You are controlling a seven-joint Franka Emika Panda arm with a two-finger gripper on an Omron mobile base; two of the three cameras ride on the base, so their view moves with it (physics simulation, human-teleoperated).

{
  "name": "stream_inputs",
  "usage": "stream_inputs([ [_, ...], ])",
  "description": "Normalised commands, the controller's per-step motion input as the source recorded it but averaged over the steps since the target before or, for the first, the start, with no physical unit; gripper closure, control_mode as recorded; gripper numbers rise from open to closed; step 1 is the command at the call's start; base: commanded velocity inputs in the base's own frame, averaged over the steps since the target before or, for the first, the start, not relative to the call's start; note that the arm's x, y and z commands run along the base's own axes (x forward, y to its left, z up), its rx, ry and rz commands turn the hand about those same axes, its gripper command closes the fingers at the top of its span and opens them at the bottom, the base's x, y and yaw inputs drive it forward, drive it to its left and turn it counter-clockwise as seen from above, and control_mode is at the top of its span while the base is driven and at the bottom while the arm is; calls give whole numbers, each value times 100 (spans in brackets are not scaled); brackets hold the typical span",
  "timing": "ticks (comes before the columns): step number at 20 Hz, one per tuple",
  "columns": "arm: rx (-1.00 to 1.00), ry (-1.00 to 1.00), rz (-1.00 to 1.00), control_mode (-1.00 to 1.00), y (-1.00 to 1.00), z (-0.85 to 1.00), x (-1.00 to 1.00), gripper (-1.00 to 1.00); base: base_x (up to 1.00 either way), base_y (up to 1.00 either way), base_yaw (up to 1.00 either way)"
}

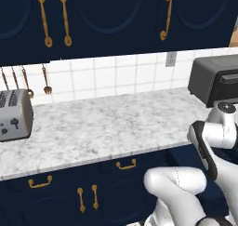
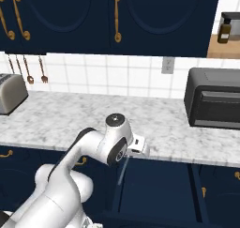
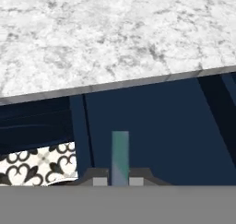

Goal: Take a straw from the drawer in front and place it inside the glass cup on the dining counter.

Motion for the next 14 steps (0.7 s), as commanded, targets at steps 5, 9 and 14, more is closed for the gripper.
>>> stream_inputs([
  [5, 1, 0, -11, -100, 34, 100, -28, 100, 0, 0, 0],
  [9, 0, 0, -1, -100, 29, 39, -6, 100, 0, 0, 0],
  [14, 0, -2, 0, -100, 23, 36, -1, 100, 0, 0, 0],
])
